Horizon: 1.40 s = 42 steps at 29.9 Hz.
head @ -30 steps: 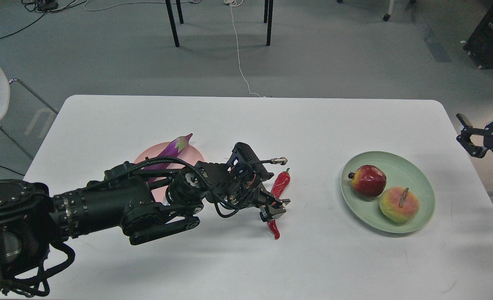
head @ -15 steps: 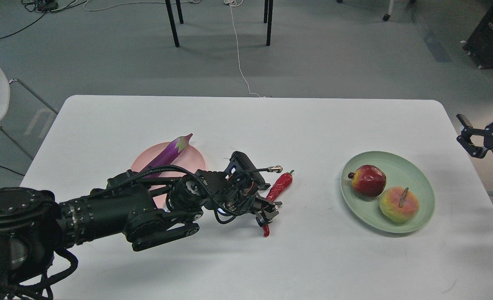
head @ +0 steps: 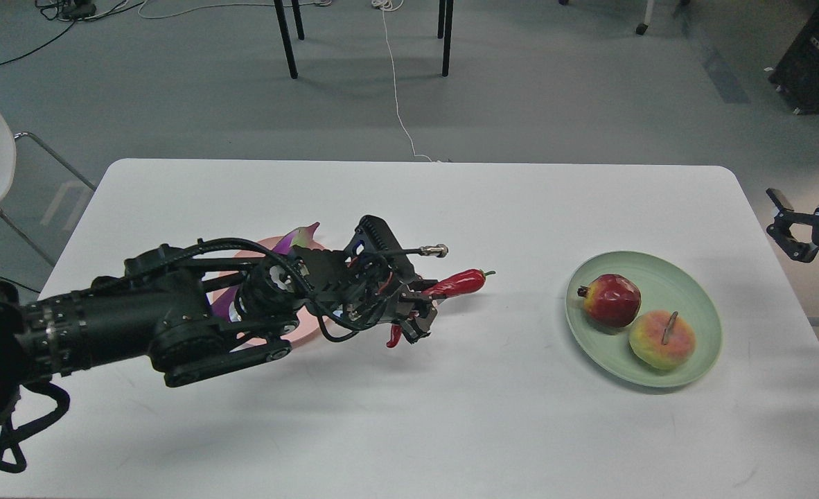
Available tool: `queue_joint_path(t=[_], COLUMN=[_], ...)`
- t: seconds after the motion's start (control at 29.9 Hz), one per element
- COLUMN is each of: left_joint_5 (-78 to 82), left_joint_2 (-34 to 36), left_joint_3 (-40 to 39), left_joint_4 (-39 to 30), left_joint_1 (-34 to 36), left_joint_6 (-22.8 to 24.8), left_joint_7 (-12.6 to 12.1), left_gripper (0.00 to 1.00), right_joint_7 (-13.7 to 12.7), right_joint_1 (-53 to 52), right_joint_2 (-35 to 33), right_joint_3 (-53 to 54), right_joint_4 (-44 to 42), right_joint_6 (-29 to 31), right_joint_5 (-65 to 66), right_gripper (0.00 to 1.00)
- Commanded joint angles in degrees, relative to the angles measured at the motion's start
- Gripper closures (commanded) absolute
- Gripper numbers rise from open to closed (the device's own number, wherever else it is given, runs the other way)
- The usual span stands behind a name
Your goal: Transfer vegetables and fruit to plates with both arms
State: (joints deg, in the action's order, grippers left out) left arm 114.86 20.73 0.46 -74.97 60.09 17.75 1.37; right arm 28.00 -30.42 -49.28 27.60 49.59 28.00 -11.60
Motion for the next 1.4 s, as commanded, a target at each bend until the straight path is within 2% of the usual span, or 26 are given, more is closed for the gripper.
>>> queue_joint_path(t=[0.0,0.2,0.3,0.57,0.67,0.77,0.87,0.94,1.1,1.24,1.37], left_joint_5=[-0.07,-0.07,0.19,0.19,0.02,-0.33,-4.01,-10.14,-34.65,-61.18,-85.45], left_joint_2=[7.12,15.12,16.27,16.89,16.63,16.8,17.24,17.77,16.72,13.73,11.45], left_joint_3=[0.16,0.77,1.3,0.69,0.16,-0.28,-5.27,-10.8,-21.1,-26.38,-26.74], left_joint_4=[-3.34,-3.25,-2.46,-2.37,-2.64,-2.73,-2.64,-2.64,-2.11,3.59,10.44], left_joint_1=[0.46,-0.42,-1.47,-4.46,-4.02,-3.67,-3.76,-4.11,-4.28,-4.55,-4.55], left_joint_6=[0.88,0.79,0.71,0.44,0.36,0.27,0.09,0.09,0.1,0.18,0.71], left_joint_7=[0.82,3.11,3.11,2.5,2.85,3.02,3.37,3.38,3.29,3.46,3.46], left_gripper=[0.88,0.87,0.84,0.48,0.3,0.23,0.18,0.11,0.04,0.03,0.03], right_joint_7=[0.0,0.0,0.0,0.0,0.0,0.0,0.0,0.0,0.0,0.0,0.0], right_joint_1=[-0.08,-0.08,-0.17,-0.26,-0.17,-0.17,-0.17,-0.17,-1.75,-2.37,-2.45], right_joint_2=[0.15,0.24,0.15,-0.2,-0.55,-0.72,-0.73,-0.73,-0.46,0.33,3.92], right_joint_3=[0.09,0.0,0.0,0.0,0.0,0.0,0.09,0.09,0.79,3.68,7.99], right_joint_4=[0.06,0.24,0.42,0.5,0.5,0.5,0.42,0.15,-1.07,-5.11,-9.24], right_joint_6=[0.0,0.0,0.0,0.0,0.0,0.0,0.0,0.0,0.0,0.0,0.0], right_joint_5=[0.0,0.0,0.0,0.0,0.0,0.0,0.0,0.0,0.0,-0.09,-0.18], right_gripper=[0.01,0.01,0.01,0.01,0.01,0.01,0.01,0.01,0.01,0.01,0.01])
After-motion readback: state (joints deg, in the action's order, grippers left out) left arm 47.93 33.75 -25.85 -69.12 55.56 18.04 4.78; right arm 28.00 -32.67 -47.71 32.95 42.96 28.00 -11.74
